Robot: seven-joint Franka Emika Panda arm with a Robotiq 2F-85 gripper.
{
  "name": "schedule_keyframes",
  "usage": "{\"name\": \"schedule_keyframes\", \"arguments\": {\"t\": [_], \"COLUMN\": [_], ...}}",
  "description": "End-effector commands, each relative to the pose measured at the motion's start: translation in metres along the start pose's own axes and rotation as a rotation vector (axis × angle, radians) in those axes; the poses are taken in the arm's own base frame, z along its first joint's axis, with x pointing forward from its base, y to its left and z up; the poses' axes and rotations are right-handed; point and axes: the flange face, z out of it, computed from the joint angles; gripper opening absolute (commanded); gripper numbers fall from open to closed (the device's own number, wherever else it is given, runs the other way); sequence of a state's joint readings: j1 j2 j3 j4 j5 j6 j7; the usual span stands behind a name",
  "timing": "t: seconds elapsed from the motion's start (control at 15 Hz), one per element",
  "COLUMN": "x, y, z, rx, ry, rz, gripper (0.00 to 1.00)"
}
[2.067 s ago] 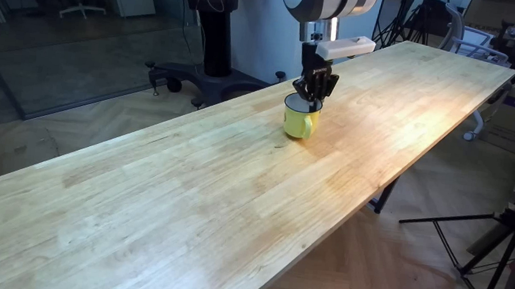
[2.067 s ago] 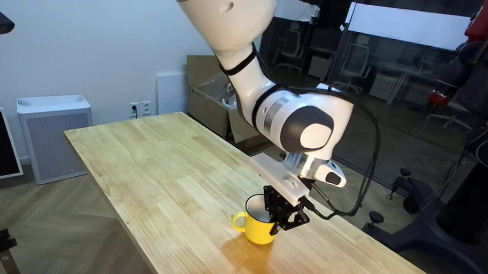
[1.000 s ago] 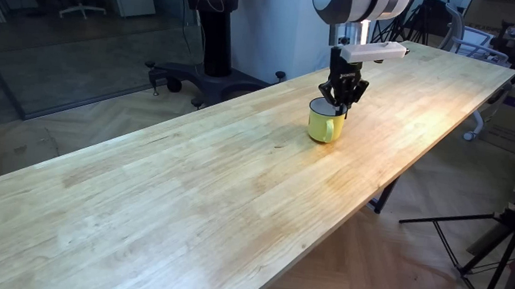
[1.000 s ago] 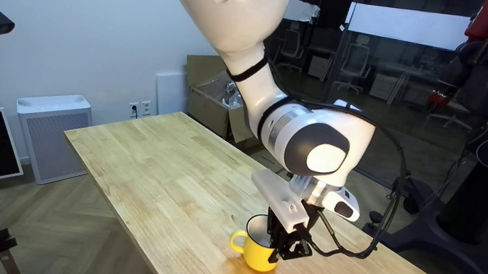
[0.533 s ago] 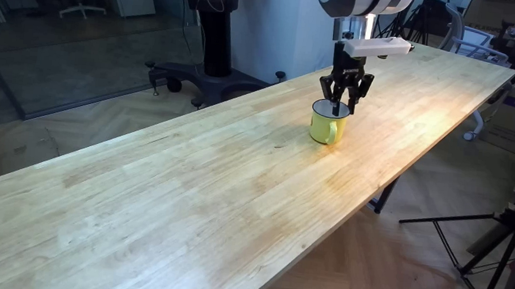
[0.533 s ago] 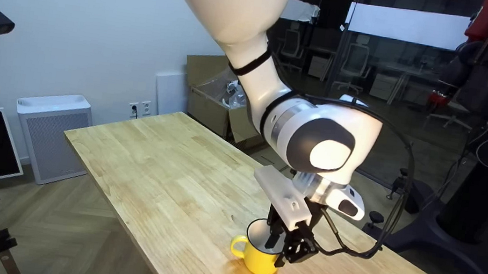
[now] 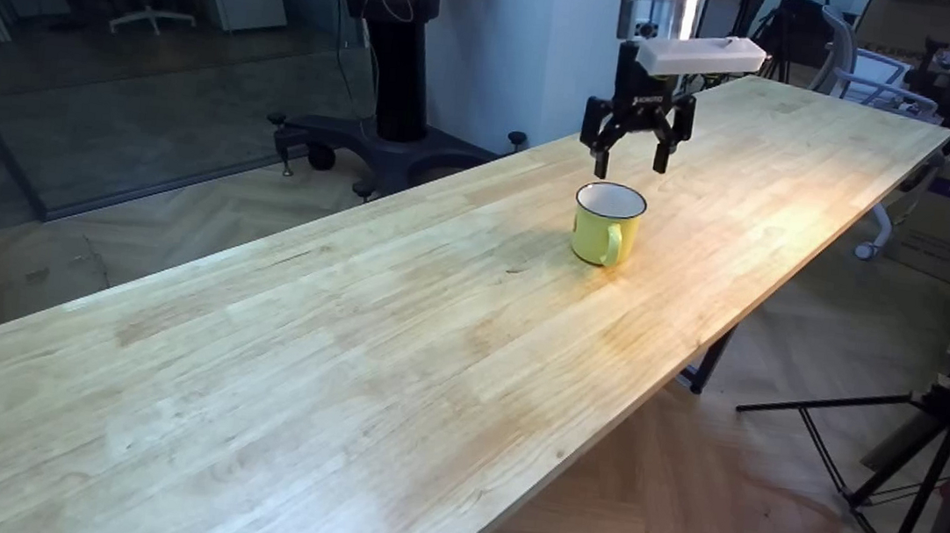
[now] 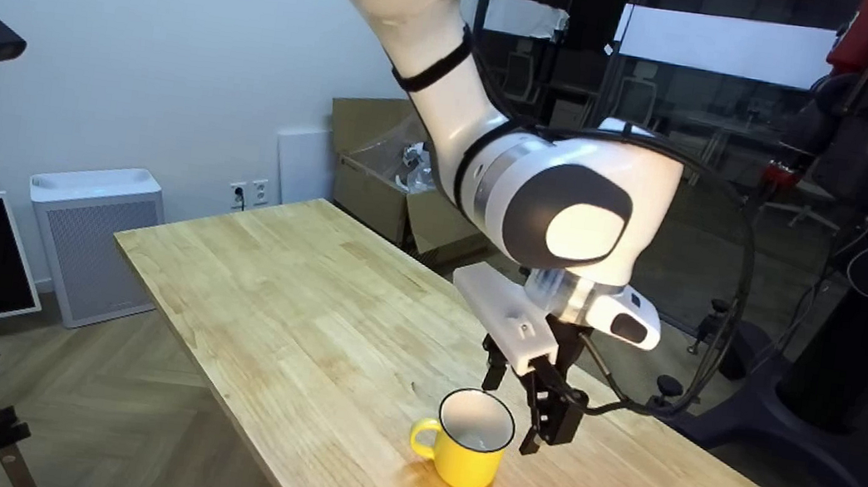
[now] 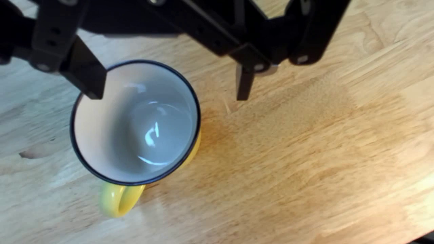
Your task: Move the cup to the right
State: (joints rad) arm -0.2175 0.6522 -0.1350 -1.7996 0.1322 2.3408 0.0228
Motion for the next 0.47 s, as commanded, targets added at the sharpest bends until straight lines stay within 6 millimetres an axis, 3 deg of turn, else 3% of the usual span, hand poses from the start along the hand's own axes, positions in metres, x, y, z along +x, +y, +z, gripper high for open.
{"name": "schedule_keyframes", "arguments": {"t": [0.0, 0.4], "x": [-0.019, -0.034], "y": [-0.007, -0.013], "z": [-0.028, -0.038], "rx": [-0.014, 0.009], "ry": [0.101, 0.114], "rz": [0.028, 0.028], "gripper": [1.0, 1.0]}}
